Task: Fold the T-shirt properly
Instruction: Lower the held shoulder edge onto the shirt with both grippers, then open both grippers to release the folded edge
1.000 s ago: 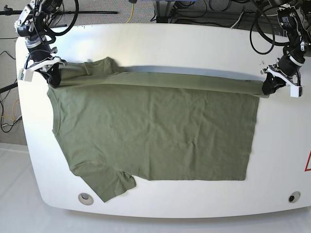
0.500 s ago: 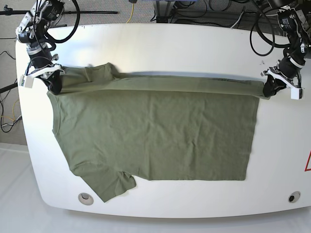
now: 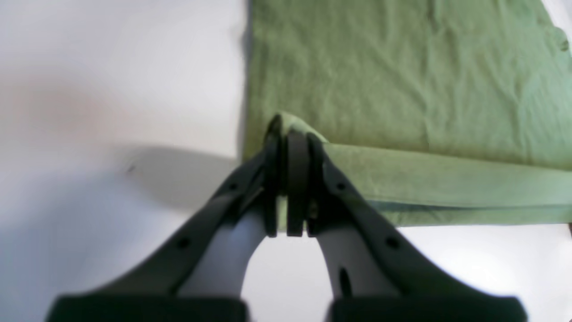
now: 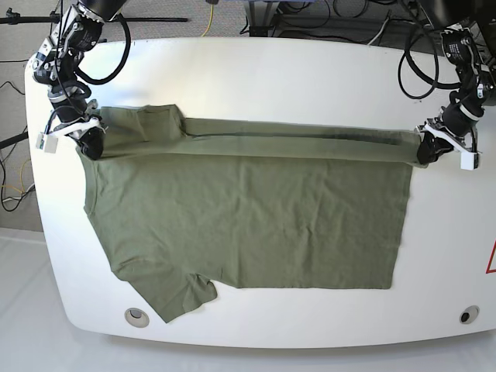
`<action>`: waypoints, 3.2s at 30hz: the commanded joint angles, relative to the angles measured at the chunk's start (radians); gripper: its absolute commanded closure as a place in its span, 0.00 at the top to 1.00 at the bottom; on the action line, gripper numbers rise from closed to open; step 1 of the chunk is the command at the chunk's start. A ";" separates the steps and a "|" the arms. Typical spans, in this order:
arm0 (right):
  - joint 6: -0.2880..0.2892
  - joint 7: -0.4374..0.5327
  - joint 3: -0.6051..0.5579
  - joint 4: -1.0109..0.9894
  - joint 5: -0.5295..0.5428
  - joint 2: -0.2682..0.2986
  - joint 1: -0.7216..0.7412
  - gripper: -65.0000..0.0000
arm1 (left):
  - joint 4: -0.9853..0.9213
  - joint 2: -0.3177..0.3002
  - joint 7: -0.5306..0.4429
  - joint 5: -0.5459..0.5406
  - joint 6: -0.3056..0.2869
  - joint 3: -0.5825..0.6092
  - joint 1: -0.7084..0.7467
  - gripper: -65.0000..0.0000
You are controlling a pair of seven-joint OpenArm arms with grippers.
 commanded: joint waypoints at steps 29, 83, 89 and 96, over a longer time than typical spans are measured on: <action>-0.026 0.036 -0.028 -0.129 -0.069 0.061 0.137 0.00 | -0.096 -0.031 -0.059 0.053 0.038 0.048 -0.099 0.00; -0.010 0.048 -0.051 -0.106 -0.112 0.091 0.143 0.44 | -0.117 -0.039 -0.085 0.061 0.047 0.079 -0.100 0.30; 0.000 0.049 -0.058 -0.089 -0.136 0.092 0.148 0.48 | -0.109 -0.037 -0.086 0.096 0.042 0.086 -0.111 0.36; -0.005 0.050 -0.059 -0.085 -0.152 0.090 0.153 0.49 | -0.069 -0.036 -0.074 0.113 0.042 0.081 -0.106 0.41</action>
